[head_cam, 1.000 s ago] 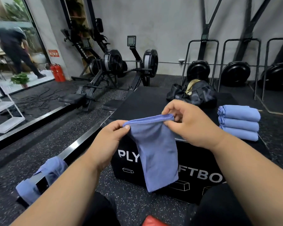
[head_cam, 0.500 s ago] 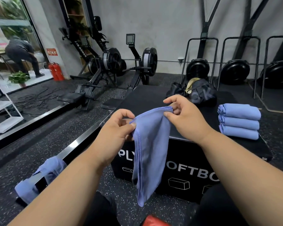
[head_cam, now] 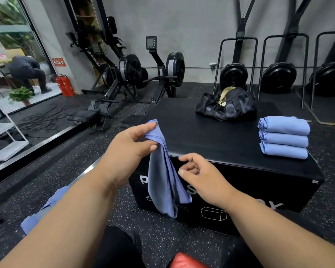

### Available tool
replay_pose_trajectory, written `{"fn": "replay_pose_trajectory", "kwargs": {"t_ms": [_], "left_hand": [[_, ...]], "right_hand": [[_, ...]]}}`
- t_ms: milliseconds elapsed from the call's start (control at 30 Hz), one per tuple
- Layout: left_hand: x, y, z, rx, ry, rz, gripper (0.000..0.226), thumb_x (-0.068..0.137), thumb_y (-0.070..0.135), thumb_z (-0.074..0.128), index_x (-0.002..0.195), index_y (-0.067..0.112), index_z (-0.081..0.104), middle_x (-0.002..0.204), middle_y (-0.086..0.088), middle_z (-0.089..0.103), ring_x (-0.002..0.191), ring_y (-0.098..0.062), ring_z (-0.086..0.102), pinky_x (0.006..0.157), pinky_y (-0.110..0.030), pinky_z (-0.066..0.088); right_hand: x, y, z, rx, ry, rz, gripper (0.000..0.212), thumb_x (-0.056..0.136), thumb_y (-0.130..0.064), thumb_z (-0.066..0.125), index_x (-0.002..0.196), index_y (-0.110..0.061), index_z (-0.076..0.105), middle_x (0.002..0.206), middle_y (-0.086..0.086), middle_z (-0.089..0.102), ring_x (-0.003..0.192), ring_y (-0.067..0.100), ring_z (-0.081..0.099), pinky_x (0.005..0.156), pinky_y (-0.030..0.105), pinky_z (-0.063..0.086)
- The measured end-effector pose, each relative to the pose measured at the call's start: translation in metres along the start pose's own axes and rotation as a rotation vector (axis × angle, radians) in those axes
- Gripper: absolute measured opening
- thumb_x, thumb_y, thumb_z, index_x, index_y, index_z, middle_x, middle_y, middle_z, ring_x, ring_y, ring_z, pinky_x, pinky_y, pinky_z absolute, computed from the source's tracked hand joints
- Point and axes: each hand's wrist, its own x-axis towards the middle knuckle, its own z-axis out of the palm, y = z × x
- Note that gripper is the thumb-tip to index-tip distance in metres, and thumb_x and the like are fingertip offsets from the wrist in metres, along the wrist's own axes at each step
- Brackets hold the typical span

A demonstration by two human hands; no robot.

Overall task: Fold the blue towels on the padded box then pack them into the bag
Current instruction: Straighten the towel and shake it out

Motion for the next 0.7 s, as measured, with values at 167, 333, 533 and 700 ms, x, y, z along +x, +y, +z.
{"fn": "replay_pose_trajectory", "kwargs": {"t_ms": [167, 333, 533, 700], "left_hand": [[0.000, 0.016, -0.007, -0.071, 0.062, 0.065, 0.061, 0.085, -0.007, 0.072, 0.140, 0.018, 0.065, 0.129, -0.007, 0.074, 0.123, -0.023, 0.069, 0.112, -0.043, 0.051], [-0.005, 0.034, -0.002, -0.202, 0.083, 0.091, 0.060, 0.091, -0.017, 0.062, 0.142, 0.014, 0.062, 0.133, 0.000, 0.072, 0.126, -0.020, 0.068, 0.109, -0.036, 0.053], [-0.012, 0.044, 0.012, -0.253, 0.075, 0.089, 0.065, 0.070, -0.001, 0.068, 0.133, 0.018, 0.064, 0.117, 0.010, 0.078, 0.130, -0.024, 0.065, 0.116, -0.043, 0.048], [-0.016, 0.052, 0.016, -0.255, 0.076, 0.097, 0.076, 0.066, -0.003, 0.062, 0.141, 0.013, 0.060, 0.109, 0.015, 0.079, 0.131, -0.026, 0.064, 0.117, -0.044, 0.047]], "right_hand": [[0.004, 0.023, -0.007, -0.124, 0.011, 0.038, 0.028, 0.096, -0.022, 0.069, 0.112, -0.043, 0.061, 0.108, -0.009, 0.068, 0.089, 0.002, 0.066, 0.086, 0.024, 0.054], [0.002, 0.033, -0.007, -0.223, 0.015, 0.034, 0.028, 0.099, -0.025, 0.064, 0.116, -0.048, 0.065, 0.116, -0.019, 0.066, 0.099, -0.002, 0.065, 0.095, 0.029, 0.055], [0.002, 0.032, 0.005, -0.113, -0.021, 0.012, 0.025, 0.098, -0.035, 0.069, 0.119, -0.047, 0.074, 0.111, -0.020, 0.064, 0.099, -0.003, 0.061, 0.093, 0.022, 0.048], [0.003, 0.025, 0.020, -0.115, -0.110, 0.011, 0.031, 0.100, -0.038, 0.067, 0.129, -0.028, 0.070, 0.117, -0.015, 0.060, 0.108, 0.004, 0.060, 0.105, 0.028, 0.048]]}}
